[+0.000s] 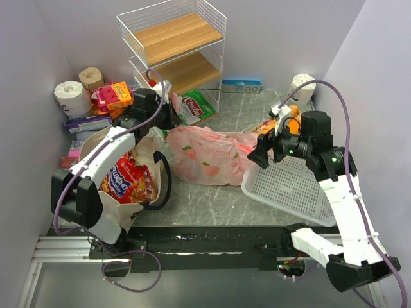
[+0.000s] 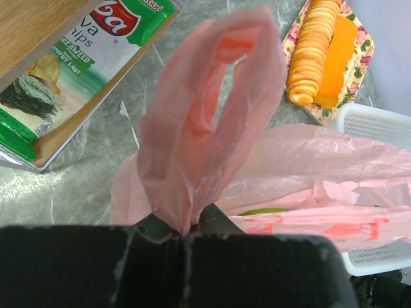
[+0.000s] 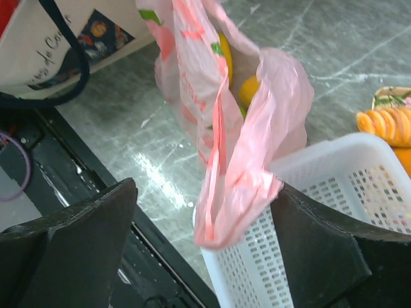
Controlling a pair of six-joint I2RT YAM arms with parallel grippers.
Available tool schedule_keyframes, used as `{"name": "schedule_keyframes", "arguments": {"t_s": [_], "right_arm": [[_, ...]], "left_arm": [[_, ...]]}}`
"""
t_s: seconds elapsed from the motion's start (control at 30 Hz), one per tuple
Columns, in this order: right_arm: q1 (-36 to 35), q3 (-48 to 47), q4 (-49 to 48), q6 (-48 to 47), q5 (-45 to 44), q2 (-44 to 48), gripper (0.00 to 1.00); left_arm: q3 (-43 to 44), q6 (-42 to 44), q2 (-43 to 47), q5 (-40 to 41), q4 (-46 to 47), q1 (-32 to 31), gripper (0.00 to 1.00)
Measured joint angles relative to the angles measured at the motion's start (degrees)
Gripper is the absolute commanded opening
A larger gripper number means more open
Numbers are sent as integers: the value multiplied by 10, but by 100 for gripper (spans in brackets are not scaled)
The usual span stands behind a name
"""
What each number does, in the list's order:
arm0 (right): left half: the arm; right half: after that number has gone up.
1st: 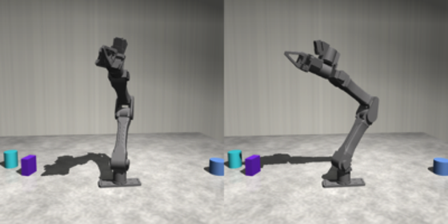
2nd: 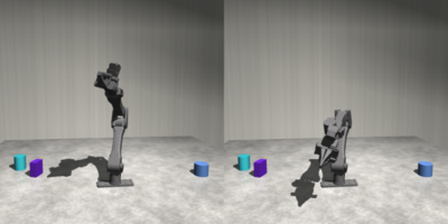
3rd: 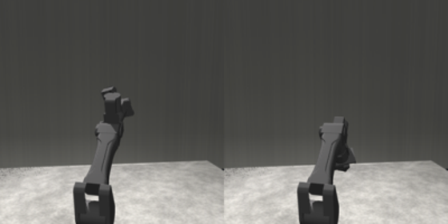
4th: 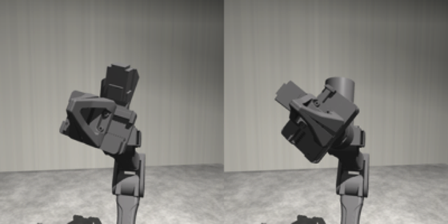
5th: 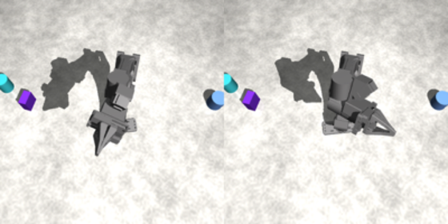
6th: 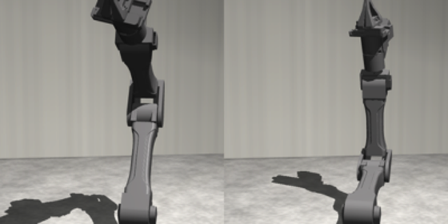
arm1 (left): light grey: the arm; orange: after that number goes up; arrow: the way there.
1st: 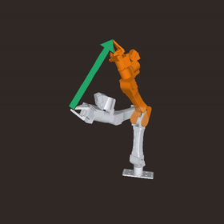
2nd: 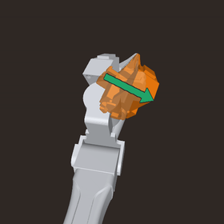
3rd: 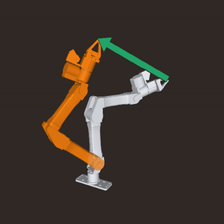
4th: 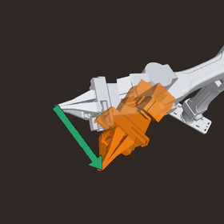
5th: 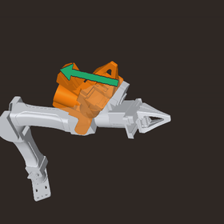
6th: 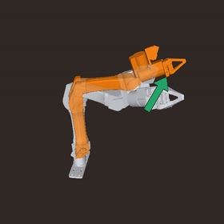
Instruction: Place the mixed food into the grocery bags and tie them
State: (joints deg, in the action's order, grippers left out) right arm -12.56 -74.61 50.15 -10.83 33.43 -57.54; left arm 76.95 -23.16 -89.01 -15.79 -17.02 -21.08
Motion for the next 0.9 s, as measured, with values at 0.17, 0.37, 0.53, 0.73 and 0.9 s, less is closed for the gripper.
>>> {"name": "schedule_keyframes", "arguments": {"t_s": [0.17, 0.37, 0.53, 0.73, 0.9], "right_arm": [[-4, 12, 4, -10, -26, 9, 93], [-4, 80, -34, -42, -60, 35, 98], [-5, 140, -107, -90, -78, 72, 100], [-6, 221, -216, -165, -66, 102, 99], [-6, 249, -297, -208, -53, 82, 99]], "left_arm": [[0, 3, 0, 0, 0, 0, 1], [0, 18, 0, -9, 0, 0, 1], [0, 42, 0, -25, 0, 0, 1], [1, 71, -3, -44, -5, 0, 1], [3, 85, -13, -57, -11, 0, 1]]}}
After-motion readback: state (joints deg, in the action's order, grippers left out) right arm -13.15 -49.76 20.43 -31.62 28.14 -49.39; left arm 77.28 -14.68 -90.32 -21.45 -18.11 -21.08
